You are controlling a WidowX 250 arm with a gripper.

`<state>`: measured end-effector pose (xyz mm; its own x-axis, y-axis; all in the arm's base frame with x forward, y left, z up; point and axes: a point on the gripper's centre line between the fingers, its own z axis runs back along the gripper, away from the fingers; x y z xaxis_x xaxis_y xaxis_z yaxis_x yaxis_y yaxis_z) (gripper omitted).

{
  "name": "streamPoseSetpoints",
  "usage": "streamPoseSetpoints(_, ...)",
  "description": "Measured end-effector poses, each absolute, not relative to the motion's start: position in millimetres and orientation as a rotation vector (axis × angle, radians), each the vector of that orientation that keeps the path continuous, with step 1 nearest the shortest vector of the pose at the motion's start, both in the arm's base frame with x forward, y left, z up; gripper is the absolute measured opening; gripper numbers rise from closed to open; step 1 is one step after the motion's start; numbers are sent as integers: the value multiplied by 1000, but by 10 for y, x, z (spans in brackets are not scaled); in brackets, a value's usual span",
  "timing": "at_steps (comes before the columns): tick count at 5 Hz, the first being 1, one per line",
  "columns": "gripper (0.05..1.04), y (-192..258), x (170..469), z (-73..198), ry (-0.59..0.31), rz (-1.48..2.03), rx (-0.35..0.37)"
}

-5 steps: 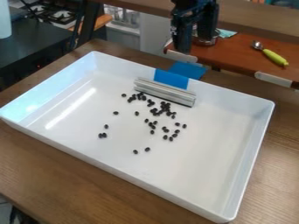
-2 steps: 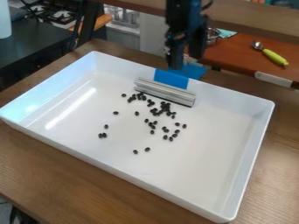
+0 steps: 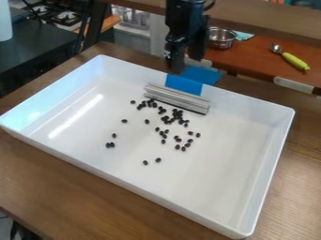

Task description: Sweep into pile

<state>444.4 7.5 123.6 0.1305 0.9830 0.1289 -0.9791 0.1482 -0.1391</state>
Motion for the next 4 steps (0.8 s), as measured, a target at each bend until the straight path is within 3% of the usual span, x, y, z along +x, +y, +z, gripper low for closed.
streamPoseSetpoints(4,1001,21,4431,647,-286,1422,94)
